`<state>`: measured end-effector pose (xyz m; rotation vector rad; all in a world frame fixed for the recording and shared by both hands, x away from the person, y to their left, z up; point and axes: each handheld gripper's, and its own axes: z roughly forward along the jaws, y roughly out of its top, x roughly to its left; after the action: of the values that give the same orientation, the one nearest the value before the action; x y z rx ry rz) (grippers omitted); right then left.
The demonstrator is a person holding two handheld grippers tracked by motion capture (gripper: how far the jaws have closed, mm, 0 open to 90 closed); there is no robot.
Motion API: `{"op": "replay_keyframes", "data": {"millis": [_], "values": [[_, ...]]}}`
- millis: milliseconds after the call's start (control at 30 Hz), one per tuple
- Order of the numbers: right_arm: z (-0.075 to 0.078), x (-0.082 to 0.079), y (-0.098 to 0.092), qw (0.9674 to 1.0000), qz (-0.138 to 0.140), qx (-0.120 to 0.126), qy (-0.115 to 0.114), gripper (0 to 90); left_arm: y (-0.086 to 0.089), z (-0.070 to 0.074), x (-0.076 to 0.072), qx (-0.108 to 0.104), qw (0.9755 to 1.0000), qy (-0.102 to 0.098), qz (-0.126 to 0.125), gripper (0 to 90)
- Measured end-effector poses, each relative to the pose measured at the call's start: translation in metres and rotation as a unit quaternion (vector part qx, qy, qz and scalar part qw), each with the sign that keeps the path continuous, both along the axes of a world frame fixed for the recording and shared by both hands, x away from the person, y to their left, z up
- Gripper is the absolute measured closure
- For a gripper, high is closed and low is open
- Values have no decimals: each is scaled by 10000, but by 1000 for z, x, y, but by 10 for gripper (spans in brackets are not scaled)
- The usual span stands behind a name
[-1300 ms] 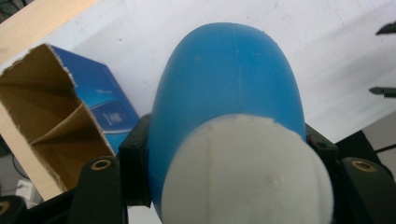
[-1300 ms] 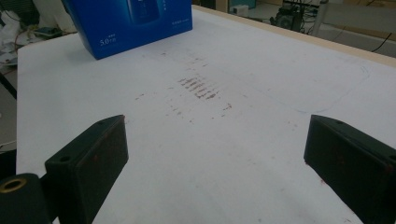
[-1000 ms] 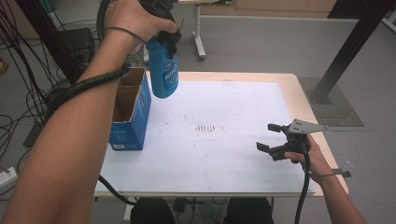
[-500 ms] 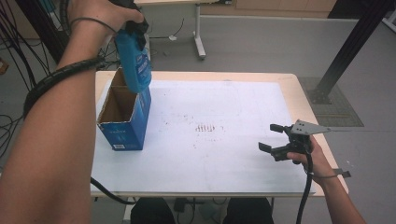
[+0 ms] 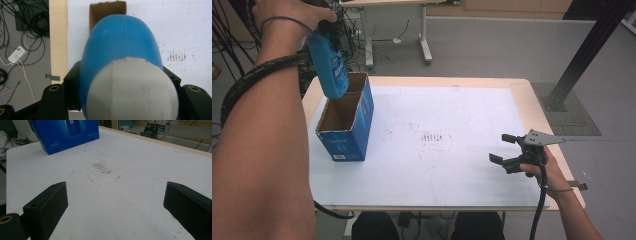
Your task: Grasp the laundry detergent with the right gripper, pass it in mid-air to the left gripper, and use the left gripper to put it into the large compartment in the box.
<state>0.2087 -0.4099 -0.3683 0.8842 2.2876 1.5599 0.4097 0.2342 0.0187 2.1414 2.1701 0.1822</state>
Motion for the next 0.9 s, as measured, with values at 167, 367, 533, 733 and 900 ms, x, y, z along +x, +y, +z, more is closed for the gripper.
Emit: {"op": "replay_keyframes", "data": {"millis": [167,367,533,733,900], "values": [[1,0,-1,10000,-20,-20,21,54,3,-4,0,31,10000,3,56,376],[2,0,-2,10000,-39,-52,27,54,10,-12,-1,-37,9999,-35,130,376],[1,0,-2,10000,-54,-56,33,54,11,-22,2,8,9998,38,183,376],[0,0,-1,10000,-45,-50,45,54,13,-41,6,-24,9996,154,224,376],[-1,1,-1,10000,-41,-48,64,54,14,-53,7,-38,9995,209,230,376]]}}
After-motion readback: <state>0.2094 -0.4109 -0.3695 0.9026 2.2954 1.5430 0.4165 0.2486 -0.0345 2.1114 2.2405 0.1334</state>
